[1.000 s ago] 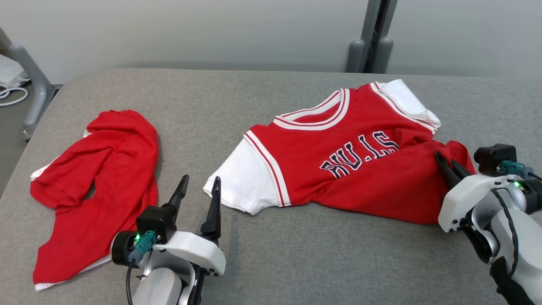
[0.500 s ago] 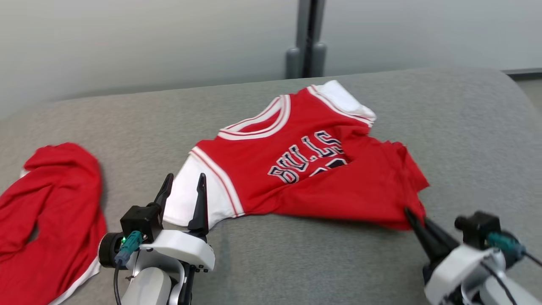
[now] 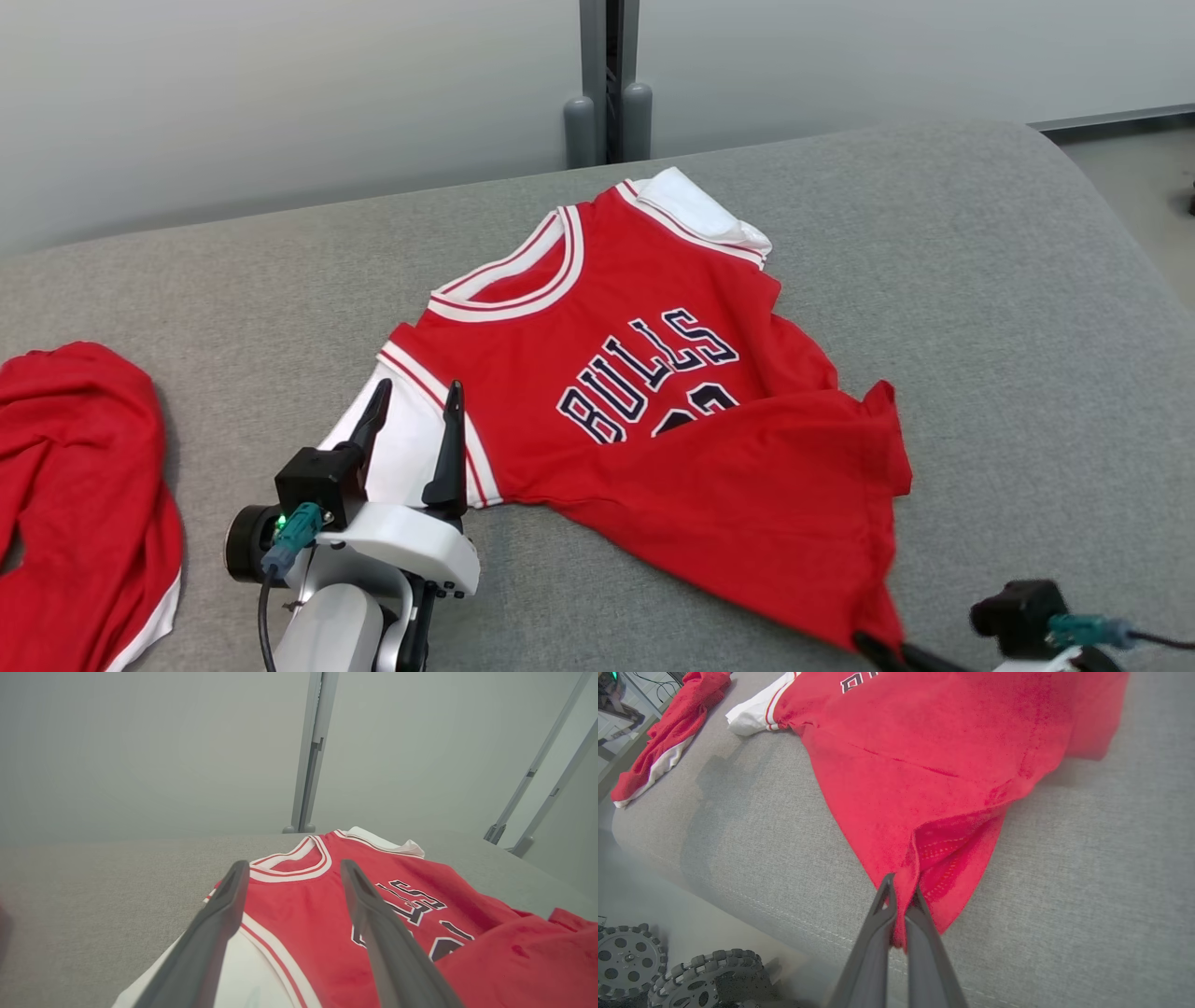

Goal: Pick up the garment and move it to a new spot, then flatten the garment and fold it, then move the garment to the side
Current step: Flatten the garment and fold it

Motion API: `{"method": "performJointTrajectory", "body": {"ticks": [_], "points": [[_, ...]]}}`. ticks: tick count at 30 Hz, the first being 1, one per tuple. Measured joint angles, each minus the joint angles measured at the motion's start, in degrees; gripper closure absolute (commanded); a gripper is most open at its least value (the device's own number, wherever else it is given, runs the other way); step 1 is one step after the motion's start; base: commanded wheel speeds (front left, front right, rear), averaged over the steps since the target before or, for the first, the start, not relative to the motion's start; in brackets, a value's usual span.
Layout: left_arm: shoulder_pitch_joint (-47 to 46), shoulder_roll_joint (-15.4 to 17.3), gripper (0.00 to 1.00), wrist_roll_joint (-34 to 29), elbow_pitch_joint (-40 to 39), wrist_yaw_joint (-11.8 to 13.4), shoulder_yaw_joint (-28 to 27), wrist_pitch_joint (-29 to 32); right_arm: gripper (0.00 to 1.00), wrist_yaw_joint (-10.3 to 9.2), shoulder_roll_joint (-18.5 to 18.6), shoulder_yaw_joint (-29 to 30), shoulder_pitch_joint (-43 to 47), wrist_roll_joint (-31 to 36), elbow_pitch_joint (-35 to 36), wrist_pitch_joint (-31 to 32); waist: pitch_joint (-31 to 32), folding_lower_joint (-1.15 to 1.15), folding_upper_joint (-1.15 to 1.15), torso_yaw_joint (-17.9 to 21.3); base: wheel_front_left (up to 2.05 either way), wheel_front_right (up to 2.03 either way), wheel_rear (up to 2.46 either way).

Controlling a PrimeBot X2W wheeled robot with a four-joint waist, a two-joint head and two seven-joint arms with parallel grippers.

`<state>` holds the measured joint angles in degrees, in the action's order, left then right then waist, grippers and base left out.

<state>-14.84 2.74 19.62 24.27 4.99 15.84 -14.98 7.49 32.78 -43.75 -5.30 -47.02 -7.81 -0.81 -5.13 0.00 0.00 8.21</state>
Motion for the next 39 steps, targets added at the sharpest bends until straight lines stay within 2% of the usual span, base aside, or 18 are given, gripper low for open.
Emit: {"method": "performJointTrajectory", "body": {"ticks": [1, 6, 11, 13, 14, 16, 18, 23, 28, 39], "points": [[-0.1, 0.0, 0.0, 0.1, 0.2, -0.1, 0.2, 0.0, 0.0, 0.0, 0.9, 1.0, 0.2, -0.1, -0.7, 1.0, 0.1, 0.0, 0.0, -0.5, 0.0, 0.0, 0.0], [-0.1, 0.0, 0.0, 0.2, 0.5, -0.1, 0.6, 0.0, 0.0, 0.0, 1.3, 5.4, -1.4, -0.5, -0.6, 0.5, 0.4, 0.0, 0.0, -2.1, 0.0, 0.0, 0.0], [0.3, 0.0, 0.0, 0.7, 0.7, 0.0, 1.2, 0.0, 0.0, 0.0, 1.6, 12.4, -4.8, -0.3, -1.2, -2.4, 1.3, 0.0, 0.0, -3.8, 0.0, 0.0, 0.0], [0.4, 0.0, 0.0, 0.8, 0.5, 0.1, 1.5, 0.0, 0.0, 0.0, 0.4, 17.7, -7.5, 4.1, -5.4, -5.6, 1.8, 0.0, 0.0, -4.9, 0.0, 0.0, 0.0], [0.6, 0.0, 0.0, 0.9, 0.3, 0.1, 1.8, 0.0, 0.0, -0.01, -3.0, 21.1, -9.6, 8.9, -10.8, -8.3, 2.2, 0.0, 0.0, -6.2, 0.0, 0.0, 0.0], [0.8, 0.0, 0.0, 0.9, 0.1, 0.1, 1.8, 0.0, 0.0, 0.0, -6.1, 21.5, -10.6, 10.5, -14.2, -9.7, 2.4, 0.0, 0.0, -6.9, 0.0, 0.0, 0.0], [1.2, 0.0, 0.0, 0.9, 0.1, 0.1, 2.0, 0.0, 0.0, 0.01, -6.6, 20.1, -12.2, 15.9, -18.7, -10.1, 2.3, 0.0, 0.0, -7.7, 0.0, 0.0, 0.0], [1.3, -0.1, 0.0, 0.6, 0.1, 0.1, 2.5, 0.0, 0.0, 0.01, -10.7, 19.5, -17.1, 16.3, -25.8, -11.3, 1.7, 0.0, 0.0, -9.6, 0.0, 0.0, 0.0], [1.2, 0.1, 0.0, 0.6, 0.0, -0.1, 3.3, 0.0, 0.0, 0.01, -11.7, 19.0, -21.9, 14.9, -31.2, -9.5, 0.7, 0.0, 0.0, -11.2, 0.0, 0.0, 0.0], [-0.5, 0.0, 0.0, 1.7, 0.1, 0.2, 4.9, 0.0, 0.0, 0.01, -12.5, 16.7, -33.7, 11.9, -47.4, 1.3, -3.5, 0.0, 0.0, -17.8, 0.0, 0.0, 0.0]]}}
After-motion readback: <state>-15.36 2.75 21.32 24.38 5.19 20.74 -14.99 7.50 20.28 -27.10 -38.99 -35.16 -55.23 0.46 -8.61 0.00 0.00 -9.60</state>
